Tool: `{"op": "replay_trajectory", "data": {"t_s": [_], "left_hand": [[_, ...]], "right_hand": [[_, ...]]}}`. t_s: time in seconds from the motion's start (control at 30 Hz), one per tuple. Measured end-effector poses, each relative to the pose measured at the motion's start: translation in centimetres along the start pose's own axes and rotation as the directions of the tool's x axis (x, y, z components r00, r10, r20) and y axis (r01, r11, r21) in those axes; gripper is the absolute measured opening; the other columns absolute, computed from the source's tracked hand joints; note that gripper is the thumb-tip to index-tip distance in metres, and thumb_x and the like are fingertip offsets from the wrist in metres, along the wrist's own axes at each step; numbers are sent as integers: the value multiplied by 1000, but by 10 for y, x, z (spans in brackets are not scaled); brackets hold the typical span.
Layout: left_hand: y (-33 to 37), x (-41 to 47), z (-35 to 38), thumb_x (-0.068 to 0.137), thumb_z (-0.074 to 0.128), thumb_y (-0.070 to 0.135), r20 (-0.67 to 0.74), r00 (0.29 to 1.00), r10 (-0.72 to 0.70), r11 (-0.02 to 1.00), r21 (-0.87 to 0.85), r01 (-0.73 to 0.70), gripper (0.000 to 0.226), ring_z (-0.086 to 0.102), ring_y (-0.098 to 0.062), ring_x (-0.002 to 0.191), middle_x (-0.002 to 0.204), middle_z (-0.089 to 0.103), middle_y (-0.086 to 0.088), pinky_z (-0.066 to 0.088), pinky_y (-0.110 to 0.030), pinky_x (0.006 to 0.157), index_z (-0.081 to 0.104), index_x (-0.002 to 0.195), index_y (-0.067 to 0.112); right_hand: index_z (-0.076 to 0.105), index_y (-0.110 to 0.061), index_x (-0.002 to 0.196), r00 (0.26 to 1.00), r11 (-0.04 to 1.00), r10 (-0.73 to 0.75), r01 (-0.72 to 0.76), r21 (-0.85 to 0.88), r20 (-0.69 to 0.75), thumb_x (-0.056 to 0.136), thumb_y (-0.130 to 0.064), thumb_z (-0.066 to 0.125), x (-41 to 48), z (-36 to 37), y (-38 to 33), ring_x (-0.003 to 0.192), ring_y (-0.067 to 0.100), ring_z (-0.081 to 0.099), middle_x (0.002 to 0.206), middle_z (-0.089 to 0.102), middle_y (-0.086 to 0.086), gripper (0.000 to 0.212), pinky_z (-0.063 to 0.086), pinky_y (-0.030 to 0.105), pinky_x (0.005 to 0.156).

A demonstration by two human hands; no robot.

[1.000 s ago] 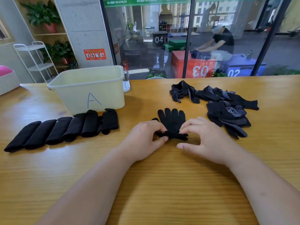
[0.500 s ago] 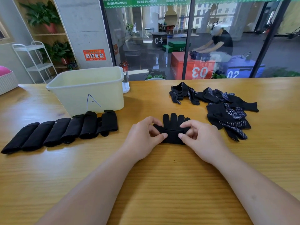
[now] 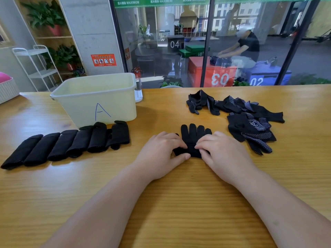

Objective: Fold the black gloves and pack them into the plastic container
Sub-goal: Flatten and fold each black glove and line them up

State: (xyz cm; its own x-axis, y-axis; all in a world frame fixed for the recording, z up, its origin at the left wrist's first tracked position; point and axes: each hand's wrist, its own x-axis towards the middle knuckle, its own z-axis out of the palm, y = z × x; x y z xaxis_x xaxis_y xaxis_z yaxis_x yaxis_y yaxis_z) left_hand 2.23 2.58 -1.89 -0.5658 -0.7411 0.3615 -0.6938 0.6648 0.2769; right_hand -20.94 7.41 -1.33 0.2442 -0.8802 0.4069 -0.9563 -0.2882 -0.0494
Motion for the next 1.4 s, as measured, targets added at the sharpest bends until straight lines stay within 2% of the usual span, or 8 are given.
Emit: {"op": "replay_trajectory", "data": {"t_s": [0.1, 0.27, 0.37, 0.53, 0.7, 1.03, 1.23, 1.4], "left_hand": [[-1, -1, -4, 96, 69, 56, 29, 1000, 5, 1000, 22, -6, 43, 52, -7, 122, 130, 65, 21, 47, -37, 107, 69, 134, 36], [8, 0, -4, 106, 60, 43, -51, 998, -23, 1000, 15, 23, 27, 54, -7, 117, 120, 68, 17, 45, -33, 104, 70, 129, 32], [11, -1, -4, 107, 59, 42, -76, 992, -103, 992, -86, 96, 21, 50, 0, 103, 102, 57, 25, 43, -26, 97, 68, 125, 34], [3, -5, -7, 96, 73, 54, 15, 978, -207, 929, -311, 201, 33, 64, 2, 107, 110, 72, 21, 47, -15, 89, 56, 124, 46], [4, -4, -4, 101, 70, 47, 28, 967, -253, 877, -415, 241, 24, 64, -10, 75, 92, 75, 20, 50, -23, 77, 55, 120, 45], [-1, 7, 7, 99, 73, 40, -95, 979, -183, 964, -213, 160, 21, 57, -4, 102, 117, 53, 22, 55, -30, 89, 69, 120, 39], [-3, 7, 5, 105, 54, 55, -37, 998, -51, 999, 15, 51, 43, 50, -9, 112, 131, 62, 20, 50, -35, 100, 71, 136, 29], [-5, 1, 1, 100, 59, 63, 67, 997, -45, 996, 82, 39, 61, 42, -8, 132, 146, 55, 21, 43, -37, 113, 55, 152, 33]], "right_hand": [[68, -45, 131, 992, 996, -2, -10, 93, 130, 103, -57, 50, -2, -9, 12, 119, -3, 48, 132, 60, -35, 35, 49, 26, 86], [56, -50, 143, 976, 967, 27, -81, 243, 216, 92, -60, 72, -6, -15, 22, 125, -6, 46, 127, 50, -37, 54, 48, 29, 102], [57, -54, 139, 983, 938, 101, -145, 315, 152, 94, -48, 75, -5, -10, 20, 109, -13, 52, 120, 59, -30, 49, 50, 25, 98], [61, -50, 132, 972, 853, 190, -233, 468, 139, 101, -41, 69, -4, -9, 19, 96, -13, 61, 103, 65, -34, 33, 37, 7, 81], [61, -49, 124, 954, 751, 247, -298, 590, 168, 102, -45, 67, -3, -10, 17, 84, -5, 66, 101, 76, -26, 24, 44, 17, 72], [77, -41, 110, 985, 948, 166, -146, 284, -49, 96, -34, 74, 2, 5, 9, 106, 3, 51, 114, 56, -25, 16, 48, 28, 81], [72, -41, 127, 997, 995, 69, -72, 68, 45, 104, -52, 50, 2, -2, 6, 116, 2, 47, 126, 61, -30, 33, 46, 27, 86], [57, -47, 139, 988, 993, 45, -61, 104, 150, 97, -56, 60, -1, -7, 13, 120, -2, 44, 136, 51, -34, 43, 43, 23, 80]]}}
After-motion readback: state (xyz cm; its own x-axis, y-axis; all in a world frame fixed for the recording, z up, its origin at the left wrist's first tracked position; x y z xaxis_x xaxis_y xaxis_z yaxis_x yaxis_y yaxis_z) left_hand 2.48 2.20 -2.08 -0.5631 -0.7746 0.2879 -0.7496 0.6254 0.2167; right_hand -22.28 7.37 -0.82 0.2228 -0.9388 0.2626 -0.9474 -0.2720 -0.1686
